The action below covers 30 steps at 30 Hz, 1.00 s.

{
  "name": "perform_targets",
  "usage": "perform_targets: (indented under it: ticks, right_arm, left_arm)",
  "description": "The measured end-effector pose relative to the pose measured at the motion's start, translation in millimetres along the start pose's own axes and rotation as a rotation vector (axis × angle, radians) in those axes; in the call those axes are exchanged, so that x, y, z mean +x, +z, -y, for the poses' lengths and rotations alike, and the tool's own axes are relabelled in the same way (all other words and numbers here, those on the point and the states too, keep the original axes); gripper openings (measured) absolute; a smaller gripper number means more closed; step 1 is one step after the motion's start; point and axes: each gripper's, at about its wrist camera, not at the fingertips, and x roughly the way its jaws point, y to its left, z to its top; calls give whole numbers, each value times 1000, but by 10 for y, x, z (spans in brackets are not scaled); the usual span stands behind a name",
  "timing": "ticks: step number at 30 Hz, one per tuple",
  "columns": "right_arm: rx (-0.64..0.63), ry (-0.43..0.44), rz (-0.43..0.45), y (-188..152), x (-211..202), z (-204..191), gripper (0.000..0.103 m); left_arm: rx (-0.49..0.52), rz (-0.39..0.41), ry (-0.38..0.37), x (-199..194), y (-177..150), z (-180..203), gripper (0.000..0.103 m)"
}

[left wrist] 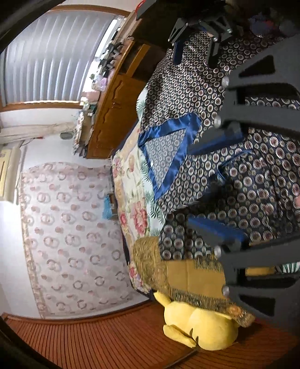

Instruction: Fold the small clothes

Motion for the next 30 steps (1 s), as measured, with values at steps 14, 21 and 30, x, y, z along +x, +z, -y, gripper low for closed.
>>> perform_targets:
  ticks: [14,21,30]
  right_arm:
    - [-101,104,-87,559,645,-310,100]
    - [-96,159,-167,591,1125,-415,91]
    - [-128,249,-265,476,1613,-718,61]
  left_arm:
    - [-94,-18,99,-166,-406,-485,57]
    - [-121,-46,102,-91,-606,-528,57]
    - [-139,-97,102,45,-826,-513,57]
